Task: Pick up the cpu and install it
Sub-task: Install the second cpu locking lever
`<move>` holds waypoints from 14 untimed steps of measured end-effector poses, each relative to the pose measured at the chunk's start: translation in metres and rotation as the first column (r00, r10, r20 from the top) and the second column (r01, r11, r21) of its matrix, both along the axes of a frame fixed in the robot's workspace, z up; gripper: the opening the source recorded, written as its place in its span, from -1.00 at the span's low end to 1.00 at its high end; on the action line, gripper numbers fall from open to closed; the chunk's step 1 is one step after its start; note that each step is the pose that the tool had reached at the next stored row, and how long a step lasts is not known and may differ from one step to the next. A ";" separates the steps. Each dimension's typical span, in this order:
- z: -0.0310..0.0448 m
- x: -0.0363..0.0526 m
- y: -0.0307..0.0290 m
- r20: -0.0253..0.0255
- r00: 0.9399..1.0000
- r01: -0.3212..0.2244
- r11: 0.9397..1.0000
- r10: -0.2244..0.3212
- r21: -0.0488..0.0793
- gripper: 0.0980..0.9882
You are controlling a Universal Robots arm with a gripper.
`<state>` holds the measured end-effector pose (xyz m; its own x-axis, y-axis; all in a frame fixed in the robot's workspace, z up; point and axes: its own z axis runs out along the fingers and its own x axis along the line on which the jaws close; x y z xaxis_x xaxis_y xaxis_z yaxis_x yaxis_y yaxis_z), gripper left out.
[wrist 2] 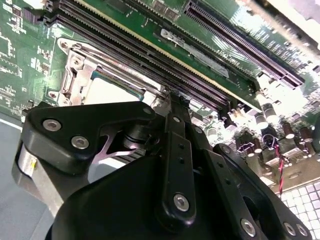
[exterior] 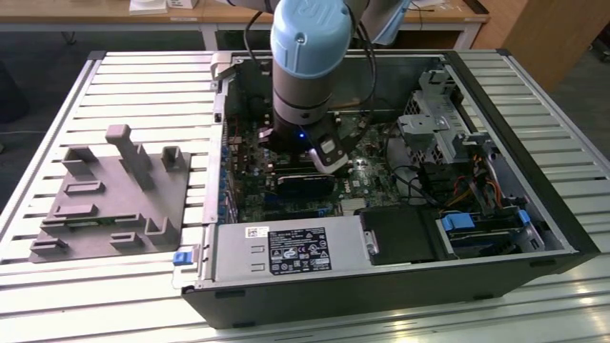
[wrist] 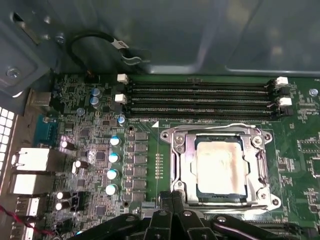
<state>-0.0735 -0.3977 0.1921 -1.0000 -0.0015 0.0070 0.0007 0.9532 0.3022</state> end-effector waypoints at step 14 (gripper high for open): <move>0.0021 -0.0031 0.0000 0.000 1.000 0.000 1.000 0.000 0.028 -0.98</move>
